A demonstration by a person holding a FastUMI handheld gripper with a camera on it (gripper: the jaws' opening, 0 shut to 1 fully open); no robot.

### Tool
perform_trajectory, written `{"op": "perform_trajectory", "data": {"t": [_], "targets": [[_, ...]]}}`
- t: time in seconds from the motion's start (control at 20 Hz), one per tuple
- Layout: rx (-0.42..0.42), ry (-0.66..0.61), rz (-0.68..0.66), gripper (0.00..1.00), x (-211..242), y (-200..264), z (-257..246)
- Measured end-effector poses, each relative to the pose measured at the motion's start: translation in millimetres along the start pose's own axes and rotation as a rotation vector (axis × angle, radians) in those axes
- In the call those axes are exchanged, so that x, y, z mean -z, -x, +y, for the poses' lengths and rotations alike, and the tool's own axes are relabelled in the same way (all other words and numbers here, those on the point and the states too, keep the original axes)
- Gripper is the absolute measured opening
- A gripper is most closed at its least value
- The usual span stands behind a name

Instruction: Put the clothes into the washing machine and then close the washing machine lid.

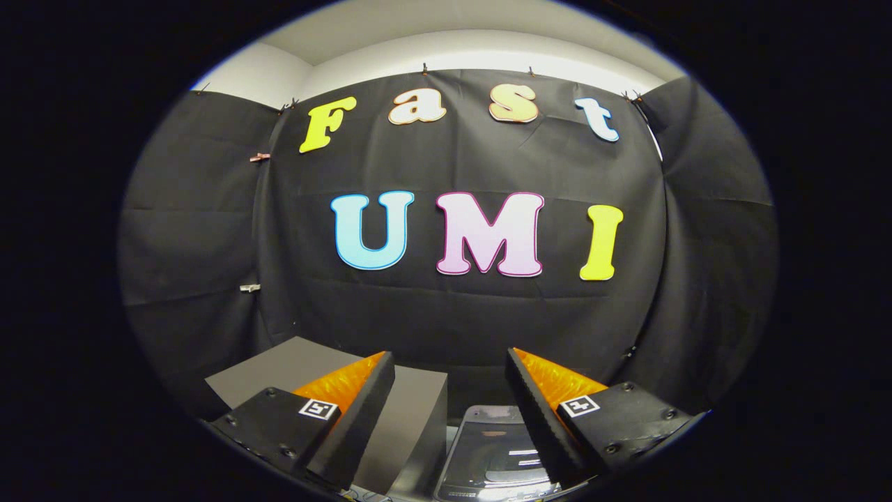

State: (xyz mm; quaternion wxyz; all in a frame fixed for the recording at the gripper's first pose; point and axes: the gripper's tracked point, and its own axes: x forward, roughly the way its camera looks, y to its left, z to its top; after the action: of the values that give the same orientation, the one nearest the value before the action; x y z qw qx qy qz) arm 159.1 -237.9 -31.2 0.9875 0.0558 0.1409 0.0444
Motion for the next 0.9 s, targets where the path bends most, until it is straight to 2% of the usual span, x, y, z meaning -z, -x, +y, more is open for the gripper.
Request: {"op": "perform_trajectory", "data": {"t": [0.15, 0.5, 0.9], "targets": [[-0.006, -0.067, -0.002, 1.00, -4.5, 0.4, 8.2], [-0.022, -0.044, -0.008, 0.99, -9.8, -8.8, 14.9], [-0.034, -0.043, 0.021, 0.99, 7.7, -3.0, 16.7]]}}
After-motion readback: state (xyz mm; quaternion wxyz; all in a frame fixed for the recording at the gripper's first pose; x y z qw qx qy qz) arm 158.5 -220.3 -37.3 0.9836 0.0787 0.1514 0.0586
